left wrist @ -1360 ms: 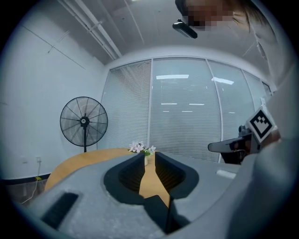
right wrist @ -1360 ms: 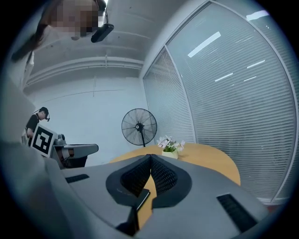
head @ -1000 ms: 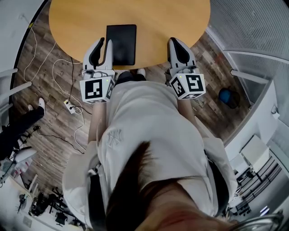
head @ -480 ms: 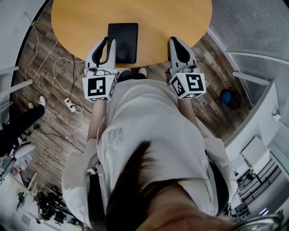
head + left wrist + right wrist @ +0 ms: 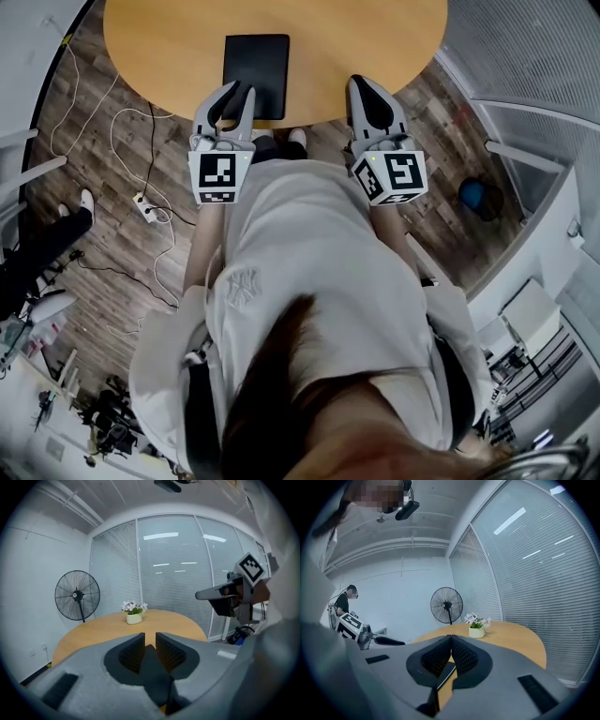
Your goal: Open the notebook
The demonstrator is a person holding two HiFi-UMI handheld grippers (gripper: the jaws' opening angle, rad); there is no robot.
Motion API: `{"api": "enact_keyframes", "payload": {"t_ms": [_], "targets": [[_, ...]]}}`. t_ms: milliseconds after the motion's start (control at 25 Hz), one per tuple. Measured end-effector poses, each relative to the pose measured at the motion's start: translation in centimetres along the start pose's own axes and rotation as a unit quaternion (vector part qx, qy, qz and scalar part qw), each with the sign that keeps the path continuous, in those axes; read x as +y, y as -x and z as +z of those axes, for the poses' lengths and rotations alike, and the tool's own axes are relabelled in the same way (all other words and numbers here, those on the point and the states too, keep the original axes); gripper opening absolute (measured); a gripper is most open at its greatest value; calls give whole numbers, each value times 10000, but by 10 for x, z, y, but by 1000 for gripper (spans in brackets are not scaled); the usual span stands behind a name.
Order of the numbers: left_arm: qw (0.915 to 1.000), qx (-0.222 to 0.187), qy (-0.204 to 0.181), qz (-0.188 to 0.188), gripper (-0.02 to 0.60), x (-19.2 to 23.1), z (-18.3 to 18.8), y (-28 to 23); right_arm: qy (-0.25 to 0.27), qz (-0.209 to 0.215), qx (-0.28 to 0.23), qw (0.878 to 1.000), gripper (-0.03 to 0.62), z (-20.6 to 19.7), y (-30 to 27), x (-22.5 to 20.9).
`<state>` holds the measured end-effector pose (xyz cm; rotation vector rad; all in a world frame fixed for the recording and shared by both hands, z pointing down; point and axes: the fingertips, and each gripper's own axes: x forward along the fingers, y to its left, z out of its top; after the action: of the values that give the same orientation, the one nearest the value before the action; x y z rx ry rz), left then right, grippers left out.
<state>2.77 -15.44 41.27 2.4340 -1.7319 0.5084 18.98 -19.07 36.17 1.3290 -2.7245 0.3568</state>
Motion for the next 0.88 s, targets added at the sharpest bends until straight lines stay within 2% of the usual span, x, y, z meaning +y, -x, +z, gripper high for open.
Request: {"api": "enact_keyframes", "payload": {"t_ms": [200, 600, 760, 880], "targets": [[9985, 425, -110, -317, 97, -23, -30, -6, -64, 41, 38, 10000, 3, -10, 3, 2], [9894, 1141, -343, -829, 138, -57, -85, -18, -272, -29, 46, 9996, 3, -28, 10, -1], [9834, 1392, -583, -1005, 147, -68, -103, -27, -325, -37, 41, 9995, 3, -31, 11, -2], [9755, 1623, -883, -1197, 160, -76, -118, -33, -342, -31, 71, 9994, 3, -35, 10, -1]]}}
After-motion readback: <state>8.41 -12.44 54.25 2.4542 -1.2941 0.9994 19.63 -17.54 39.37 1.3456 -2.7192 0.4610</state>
